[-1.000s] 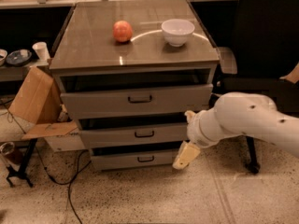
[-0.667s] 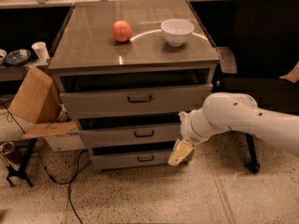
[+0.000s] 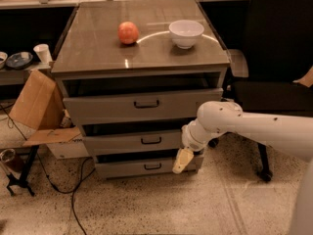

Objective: Open middle drawer

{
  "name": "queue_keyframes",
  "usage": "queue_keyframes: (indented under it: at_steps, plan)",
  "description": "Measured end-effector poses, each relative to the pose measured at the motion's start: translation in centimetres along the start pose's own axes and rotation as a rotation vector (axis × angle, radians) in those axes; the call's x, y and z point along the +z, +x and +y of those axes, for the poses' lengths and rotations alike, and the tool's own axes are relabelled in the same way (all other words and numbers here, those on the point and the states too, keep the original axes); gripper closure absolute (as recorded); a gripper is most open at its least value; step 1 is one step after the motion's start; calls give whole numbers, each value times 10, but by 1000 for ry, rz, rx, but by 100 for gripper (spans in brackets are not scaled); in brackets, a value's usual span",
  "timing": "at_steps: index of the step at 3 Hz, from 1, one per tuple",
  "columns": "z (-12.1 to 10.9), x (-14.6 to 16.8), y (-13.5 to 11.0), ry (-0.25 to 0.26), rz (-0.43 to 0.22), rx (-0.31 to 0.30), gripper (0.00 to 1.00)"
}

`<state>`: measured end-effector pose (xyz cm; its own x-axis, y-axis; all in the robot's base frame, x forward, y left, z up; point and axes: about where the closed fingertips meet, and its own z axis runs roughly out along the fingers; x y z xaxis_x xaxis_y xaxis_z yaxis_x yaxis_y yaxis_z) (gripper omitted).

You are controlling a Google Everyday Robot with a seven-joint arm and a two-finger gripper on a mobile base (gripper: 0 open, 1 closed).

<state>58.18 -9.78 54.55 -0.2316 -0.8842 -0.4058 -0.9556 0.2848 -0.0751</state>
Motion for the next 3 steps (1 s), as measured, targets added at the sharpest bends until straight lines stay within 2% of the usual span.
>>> queue_keyframes:
  at_steps: [1, 3]
  plan:
    - [-20, 28, -13, 1, 14, -26, 0]
    - [-53, 82, -31, -54, 64, -30, 0]
